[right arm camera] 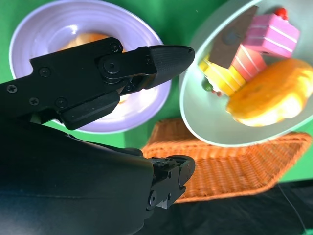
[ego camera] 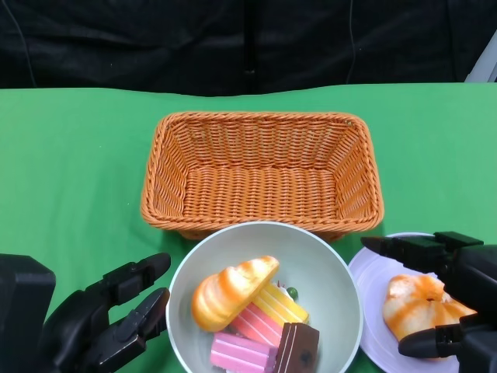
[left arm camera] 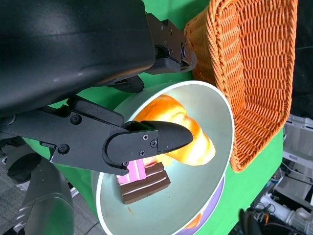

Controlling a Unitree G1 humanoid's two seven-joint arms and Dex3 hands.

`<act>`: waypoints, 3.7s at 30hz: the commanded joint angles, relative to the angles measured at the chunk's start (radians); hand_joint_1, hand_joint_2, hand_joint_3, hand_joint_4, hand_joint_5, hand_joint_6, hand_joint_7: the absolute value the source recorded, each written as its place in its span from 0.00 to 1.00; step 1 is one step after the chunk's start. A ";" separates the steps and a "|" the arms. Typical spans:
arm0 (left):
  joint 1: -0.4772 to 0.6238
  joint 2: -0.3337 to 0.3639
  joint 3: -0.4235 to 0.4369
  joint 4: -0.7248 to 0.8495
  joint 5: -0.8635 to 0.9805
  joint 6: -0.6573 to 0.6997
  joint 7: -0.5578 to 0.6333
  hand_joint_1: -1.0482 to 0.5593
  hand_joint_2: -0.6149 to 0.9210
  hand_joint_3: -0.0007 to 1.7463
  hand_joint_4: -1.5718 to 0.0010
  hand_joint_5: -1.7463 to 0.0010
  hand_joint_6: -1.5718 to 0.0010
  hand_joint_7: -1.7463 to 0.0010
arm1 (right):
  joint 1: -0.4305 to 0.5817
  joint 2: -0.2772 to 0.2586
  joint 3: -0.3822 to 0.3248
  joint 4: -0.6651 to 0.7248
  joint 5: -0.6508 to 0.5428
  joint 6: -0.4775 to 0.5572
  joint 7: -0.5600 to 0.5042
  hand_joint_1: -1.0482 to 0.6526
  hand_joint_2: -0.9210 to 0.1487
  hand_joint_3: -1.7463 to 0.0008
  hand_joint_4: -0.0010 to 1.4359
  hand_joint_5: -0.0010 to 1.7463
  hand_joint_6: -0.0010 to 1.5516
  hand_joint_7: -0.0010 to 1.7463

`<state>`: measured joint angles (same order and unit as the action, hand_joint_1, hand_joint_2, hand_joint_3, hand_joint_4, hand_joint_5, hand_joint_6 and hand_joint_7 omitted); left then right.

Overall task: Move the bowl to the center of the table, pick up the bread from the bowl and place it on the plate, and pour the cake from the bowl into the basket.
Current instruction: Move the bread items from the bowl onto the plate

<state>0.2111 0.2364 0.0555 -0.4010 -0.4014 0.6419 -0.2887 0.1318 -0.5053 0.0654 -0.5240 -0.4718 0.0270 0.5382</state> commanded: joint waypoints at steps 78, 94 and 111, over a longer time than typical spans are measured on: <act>0.020 -0.019 -0.093 -0.045 0.185 -0.077 0.053 0.32 1.00 0.30 0.81 0.71 0.80 0.99 | -0.386 0.349 0.337 0.760 -0.149 -0.715 -0.975 0.46 0.69 0.01 0.70 1.00 0.50 0.96; 0.019 0.001 -0.058 -0.032 0.145 -0.070 0.004 0.33 1.00 0.30 0.82 0.72 0.81 1.00 | -0.171 0.253 0.056 0.351 0.097 -0.633 -0.676 0.57 0.75 0.00 0.70 1.00 0.56 0.92; 0.014 0.012 -0.028 -0.029 0.108 -0.058 -0.019 0.33 1.00 0.29 0.84 0.71 0.81 1.00 | -0.097 0.149 -0.139 0.395 -0.174 -0.662 -0.773 0.57 0.86 0.00 0.74 1.00 0.61 0.91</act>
<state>0.2217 0.2320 0.0183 -0.4185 -0.2848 0.5785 -0.2979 0.0247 -0.3351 -0.0567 -0.1381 -0.6264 -0.6385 -0.2101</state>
